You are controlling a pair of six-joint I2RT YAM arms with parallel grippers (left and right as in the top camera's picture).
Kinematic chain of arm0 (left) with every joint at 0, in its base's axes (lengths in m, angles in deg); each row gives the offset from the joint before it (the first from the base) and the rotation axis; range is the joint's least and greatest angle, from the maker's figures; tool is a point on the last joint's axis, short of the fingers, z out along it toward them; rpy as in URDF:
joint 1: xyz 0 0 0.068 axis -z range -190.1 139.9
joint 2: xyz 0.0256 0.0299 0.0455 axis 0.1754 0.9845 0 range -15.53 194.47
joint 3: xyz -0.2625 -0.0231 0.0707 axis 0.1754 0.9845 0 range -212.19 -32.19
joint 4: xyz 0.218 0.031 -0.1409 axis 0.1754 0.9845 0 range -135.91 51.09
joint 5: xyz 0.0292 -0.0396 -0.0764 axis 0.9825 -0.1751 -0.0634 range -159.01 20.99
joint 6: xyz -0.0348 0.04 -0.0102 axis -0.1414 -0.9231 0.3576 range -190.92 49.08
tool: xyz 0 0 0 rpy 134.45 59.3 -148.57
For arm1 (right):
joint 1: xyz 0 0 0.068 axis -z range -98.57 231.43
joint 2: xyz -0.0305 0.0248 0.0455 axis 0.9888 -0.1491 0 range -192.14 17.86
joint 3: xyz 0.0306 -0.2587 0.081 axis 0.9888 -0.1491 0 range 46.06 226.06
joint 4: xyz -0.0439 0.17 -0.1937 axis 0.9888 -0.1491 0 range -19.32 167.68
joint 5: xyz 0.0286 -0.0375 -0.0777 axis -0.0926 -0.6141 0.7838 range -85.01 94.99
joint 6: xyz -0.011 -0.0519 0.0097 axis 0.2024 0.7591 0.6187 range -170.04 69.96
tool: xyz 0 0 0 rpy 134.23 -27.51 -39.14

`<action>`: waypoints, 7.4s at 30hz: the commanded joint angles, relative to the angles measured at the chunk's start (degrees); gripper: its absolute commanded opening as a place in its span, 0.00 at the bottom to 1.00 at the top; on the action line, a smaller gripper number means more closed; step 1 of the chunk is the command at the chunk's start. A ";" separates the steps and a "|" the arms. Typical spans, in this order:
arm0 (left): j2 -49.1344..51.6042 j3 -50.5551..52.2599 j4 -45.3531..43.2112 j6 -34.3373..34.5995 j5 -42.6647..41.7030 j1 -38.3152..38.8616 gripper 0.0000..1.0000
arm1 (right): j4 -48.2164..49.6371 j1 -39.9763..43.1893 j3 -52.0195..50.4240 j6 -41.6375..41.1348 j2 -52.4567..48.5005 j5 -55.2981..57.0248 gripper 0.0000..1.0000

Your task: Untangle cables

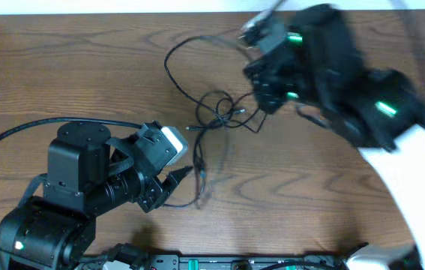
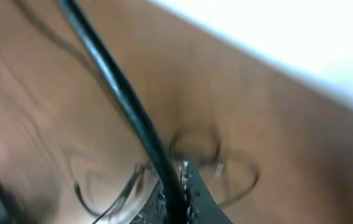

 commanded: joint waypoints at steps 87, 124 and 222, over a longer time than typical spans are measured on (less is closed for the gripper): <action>50.31 0.15 -30.36 7.74 6.51 7.32 0.75 | -11.50 0.50 1.64 0.07 21.70 10.23 0.01; 52.83 0.15 -25.44 20.39 21.05 -7.78 0.08 | -19.10 0.50 1.64 -10.69 21.70 37.40 0.01; 7.48 0.04 2.71 11.19 -17.68 -20.65 0.57 | -13.35 6.88 1.40 32.44 -43.32 3.37 0.93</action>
